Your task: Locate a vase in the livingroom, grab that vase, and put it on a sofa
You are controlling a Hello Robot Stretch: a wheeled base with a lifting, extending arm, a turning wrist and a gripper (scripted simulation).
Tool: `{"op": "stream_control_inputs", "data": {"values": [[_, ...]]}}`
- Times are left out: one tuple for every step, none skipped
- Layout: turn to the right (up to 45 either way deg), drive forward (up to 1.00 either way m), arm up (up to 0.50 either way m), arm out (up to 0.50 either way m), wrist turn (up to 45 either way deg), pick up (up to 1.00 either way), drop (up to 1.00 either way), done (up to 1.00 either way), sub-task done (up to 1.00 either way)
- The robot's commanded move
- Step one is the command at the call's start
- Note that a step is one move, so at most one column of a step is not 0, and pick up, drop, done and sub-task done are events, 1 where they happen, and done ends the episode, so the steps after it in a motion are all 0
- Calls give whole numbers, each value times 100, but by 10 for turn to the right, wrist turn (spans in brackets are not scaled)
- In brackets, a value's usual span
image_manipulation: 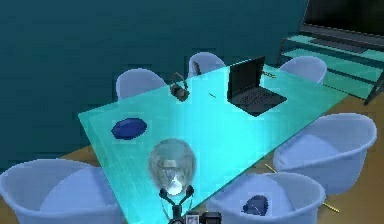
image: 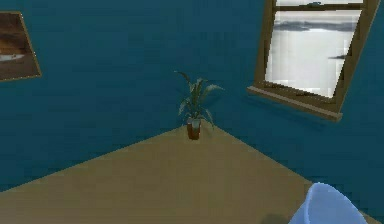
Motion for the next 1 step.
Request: {"op": "stream_control_inputs", "data": {"values": [[0, 0, 10, 0, 0, 0, 0, 0, 0]]}}
